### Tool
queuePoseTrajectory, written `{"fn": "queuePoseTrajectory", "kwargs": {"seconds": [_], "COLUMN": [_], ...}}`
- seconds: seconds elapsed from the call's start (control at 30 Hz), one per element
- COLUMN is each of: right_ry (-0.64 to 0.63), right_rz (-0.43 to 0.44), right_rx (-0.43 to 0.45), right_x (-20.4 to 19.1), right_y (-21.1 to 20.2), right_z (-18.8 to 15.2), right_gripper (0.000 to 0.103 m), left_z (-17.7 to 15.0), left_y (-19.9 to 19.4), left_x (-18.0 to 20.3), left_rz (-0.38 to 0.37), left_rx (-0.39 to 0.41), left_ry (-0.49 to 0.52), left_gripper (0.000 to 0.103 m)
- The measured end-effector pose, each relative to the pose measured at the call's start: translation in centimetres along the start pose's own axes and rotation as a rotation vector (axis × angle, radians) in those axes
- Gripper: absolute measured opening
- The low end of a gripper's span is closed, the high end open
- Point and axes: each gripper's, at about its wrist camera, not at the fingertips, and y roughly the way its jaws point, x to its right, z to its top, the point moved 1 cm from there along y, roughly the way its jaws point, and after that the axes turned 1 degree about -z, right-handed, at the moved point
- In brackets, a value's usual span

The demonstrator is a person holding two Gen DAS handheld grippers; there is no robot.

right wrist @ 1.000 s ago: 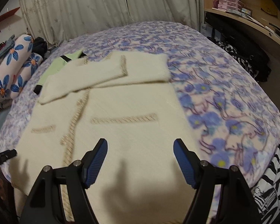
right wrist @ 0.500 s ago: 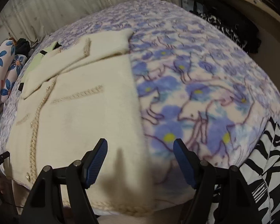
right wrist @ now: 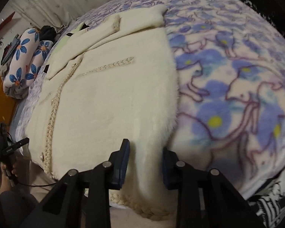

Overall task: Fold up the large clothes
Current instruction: 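Grasp the cardigan hem with the right tool while the left tool grasps it too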

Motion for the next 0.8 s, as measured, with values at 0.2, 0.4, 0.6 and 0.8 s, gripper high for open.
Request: {"fn": "queuePoseTrajectory", "kwargs": {"seconds": [0.2, 0.4, 0.6, 0.8], "right_ry": [0.079, 0.116, 0.066, 0.015], "right_rz": [0.08, 0.108, 0.072, 0.051], "right_rx": [0.002, -0.002, -0.002, 0.063], "right_x": [1.2, 1.6, 0.2, -2.1], "right_y": [1.3, 1.8, 1.5, -0.7], "right_z": [0.8, 1.2, 1.4, 1.8], "right_gripper": [0.029, 0.029, 0.013, 0.01], "left_z": [0.0, 0.5, 1.8, 3.2], "left_y": [1.1, 2.4, 1.3, -0.5], "left_x": [-1.2, -0.4, 1.3, 2.6], "left_rz": [-0.075, -0.041, -0.026, -0.007], "left_rx": [-0.007, 0.01, 0.022, 0.032], "left_ry": [-0.027, -0.022, -0.035, -0.093], "left_gripper": [0.094, 0.1, 0.028, 0.011]}}
